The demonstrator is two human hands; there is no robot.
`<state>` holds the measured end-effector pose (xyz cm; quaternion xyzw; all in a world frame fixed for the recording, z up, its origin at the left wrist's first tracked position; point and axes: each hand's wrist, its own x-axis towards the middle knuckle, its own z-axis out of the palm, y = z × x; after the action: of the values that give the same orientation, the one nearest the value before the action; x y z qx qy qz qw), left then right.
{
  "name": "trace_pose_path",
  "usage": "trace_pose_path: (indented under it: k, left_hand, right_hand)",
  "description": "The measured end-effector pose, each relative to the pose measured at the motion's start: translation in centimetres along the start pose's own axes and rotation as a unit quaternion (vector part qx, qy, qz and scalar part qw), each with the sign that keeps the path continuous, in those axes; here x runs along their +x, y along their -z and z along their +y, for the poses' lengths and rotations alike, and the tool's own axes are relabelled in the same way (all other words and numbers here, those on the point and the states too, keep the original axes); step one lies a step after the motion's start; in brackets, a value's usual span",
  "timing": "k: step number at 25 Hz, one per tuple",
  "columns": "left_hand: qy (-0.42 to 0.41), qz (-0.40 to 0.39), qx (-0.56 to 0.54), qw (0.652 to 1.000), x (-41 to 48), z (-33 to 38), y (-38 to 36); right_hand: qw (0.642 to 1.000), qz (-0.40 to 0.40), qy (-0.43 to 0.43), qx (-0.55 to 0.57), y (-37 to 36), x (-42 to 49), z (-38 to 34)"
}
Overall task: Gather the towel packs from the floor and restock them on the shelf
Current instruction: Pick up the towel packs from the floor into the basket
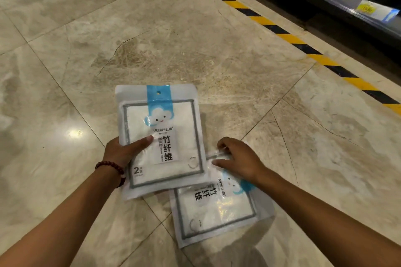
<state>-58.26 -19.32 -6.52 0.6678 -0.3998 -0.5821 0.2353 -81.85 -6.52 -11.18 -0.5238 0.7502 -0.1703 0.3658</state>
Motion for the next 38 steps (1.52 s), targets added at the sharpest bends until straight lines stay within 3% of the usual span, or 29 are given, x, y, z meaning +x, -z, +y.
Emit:
trace_pose_path:
  k: [2, 4, 7, 11, 18, 22, 27, 33, 38]
  left_hand:
    - [-0.001, 0.017, -0.011, 1.000, 0.5, -0.1, 0.9]
    - [0.004, 0.030, -0.027, 0.999, 0.9, -0.3, 1.8]
    - [0.013, 0.053, -0.052, 0.997, 1.5, -0.2, 3.1]
    - [0.015, 0.061, -0.079, 0.995, 1.7, -0.2, 3.7]
    - [0.011, 0.061, -0.094, 0.994, 1.9, 0.2, 4.5]
    - [-0.022, 0.073, -0.126, 0.989, 1.9, 2.1, 5.7]
    - [-0.041, 0.084, -0.177, 0.980, 1.4, 4.3, 9.1]
    - [-0.039, 0.166, -0.250, 0.953, -2.8, 7.2, 16.0]
    - [-0.035, 0.183, -0.304, 0.934, -9.3, 11.1, 19.3]
  right_hand:
    - [0.981, -0.080, 0.025, -0.178, 0.4, 0.4, 1.7]
    - [0.971, -0.105, 0.040, -0.212, 0.0, 0.3, 2.2]
    - [0.961, -0.071, 0.078, -0.254, -0.5, 0.0, 2.3]
    - [0.943, -0.066, 0.042, -0.323, -0.5, -0.5, 1.9]
    - [0.975, -0.077, -0.026, -0.208, 0.7, -2.2, 1.9]
    - [0.996, 0.048, -0.062, -0.030, 1.2, -1.9, 0.1]
    - [0.987, 0.146, -0.048, 0.056, 0.2, 2.0, -6.5]
    - [0.981, 0.087, -0.006, 0.174, 0.1, 3.8, -15.1]
    - [0.973, 0.051, 0.039, 0.221, 2.4, 1.8, -21.3]
